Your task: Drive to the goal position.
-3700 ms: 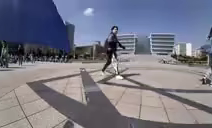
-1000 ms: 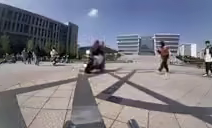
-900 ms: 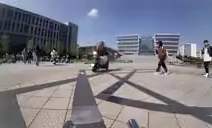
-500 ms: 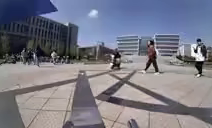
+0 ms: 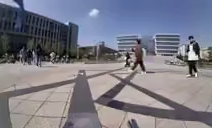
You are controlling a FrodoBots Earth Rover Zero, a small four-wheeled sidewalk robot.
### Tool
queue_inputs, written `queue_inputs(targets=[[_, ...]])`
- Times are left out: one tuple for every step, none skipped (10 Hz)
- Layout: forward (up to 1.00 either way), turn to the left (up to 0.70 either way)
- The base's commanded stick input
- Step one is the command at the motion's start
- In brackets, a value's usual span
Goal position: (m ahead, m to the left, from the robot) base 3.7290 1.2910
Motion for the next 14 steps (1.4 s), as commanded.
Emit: queue_inputs(targets=[[1.00,0.00],[1.00,0.00],[1.00,0.00],[0.95,0.00],[0.45,0.00],[0.00,0.00],[0.00,0.00],[0.00,0.00],[0.00,0.00],[0.00,0.00],[0.00,0.00],[0.00,0.00],[0.00,0.00],[0.00,0.00]])
